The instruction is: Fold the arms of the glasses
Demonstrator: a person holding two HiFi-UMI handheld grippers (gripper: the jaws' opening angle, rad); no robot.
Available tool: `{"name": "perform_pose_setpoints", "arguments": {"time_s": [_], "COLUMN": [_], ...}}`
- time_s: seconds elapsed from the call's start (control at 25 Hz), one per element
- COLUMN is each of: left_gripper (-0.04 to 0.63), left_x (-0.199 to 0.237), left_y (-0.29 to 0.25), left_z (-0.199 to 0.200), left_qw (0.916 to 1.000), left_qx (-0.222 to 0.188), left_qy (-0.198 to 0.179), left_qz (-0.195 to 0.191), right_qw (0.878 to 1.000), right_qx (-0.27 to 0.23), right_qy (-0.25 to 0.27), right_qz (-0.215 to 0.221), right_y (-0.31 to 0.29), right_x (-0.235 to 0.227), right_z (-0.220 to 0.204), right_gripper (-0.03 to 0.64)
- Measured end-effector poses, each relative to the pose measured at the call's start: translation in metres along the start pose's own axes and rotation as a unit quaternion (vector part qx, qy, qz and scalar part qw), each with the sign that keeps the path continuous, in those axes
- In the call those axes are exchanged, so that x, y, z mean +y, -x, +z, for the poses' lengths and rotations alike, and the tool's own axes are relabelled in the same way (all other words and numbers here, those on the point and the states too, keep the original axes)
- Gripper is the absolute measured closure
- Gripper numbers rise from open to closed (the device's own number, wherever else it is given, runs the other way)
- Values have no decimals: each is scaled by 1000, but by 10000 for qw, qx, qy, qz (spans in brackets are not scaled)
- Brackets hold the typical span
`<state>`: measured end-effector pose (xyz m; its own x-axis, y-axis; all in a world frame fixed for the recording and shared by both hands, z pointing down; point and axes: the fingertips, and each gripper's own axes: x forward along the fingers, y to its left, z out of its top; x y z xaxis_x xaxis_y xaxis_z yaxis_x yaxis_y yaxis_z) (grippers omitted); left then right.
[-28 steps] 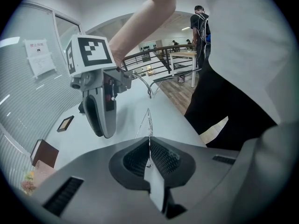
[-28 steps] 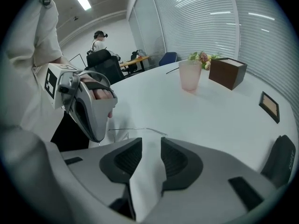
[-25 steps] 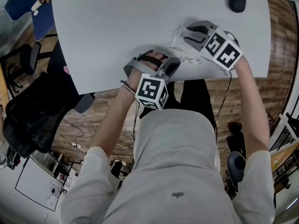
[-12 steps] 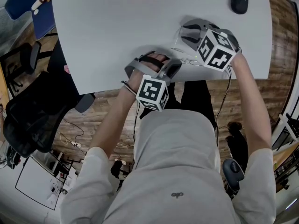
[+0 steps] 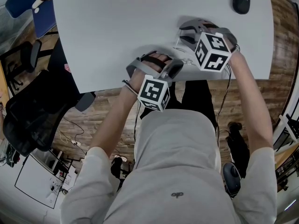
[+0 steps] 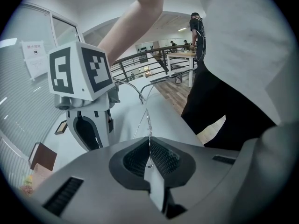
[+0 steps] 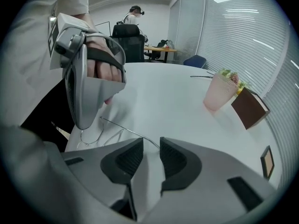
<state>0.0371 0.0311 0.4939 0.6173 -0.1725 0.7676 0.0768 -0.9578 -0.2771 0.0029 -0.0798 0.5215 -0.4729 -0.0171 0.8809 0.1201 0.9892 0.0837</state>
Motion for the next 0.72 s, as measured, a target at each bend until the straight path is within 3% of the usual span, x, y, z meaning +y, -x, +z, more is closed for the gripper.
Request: {"name": "perform_pose_setpoints", "arguments": {"time_s": [0.28, 0.72], "left_gripper": [571, 571], "left_x": [-1, 3], "left_y": [1, 1], "left_z": [-2, -4], "left_qw": [10000, 9998], "left_qx": [15, 64], "left_qy": [3, 141], "left_qz": [5, 96], "right_qw": [9990, 9993], "right_qx": [112, 196], "right_qy": [432, 307], "right_qz": [48, 25], "right_y": [-3, 3], "right_x": [6, 5], "right_z": [2, -6], "right_gripper": [519, 545]}}
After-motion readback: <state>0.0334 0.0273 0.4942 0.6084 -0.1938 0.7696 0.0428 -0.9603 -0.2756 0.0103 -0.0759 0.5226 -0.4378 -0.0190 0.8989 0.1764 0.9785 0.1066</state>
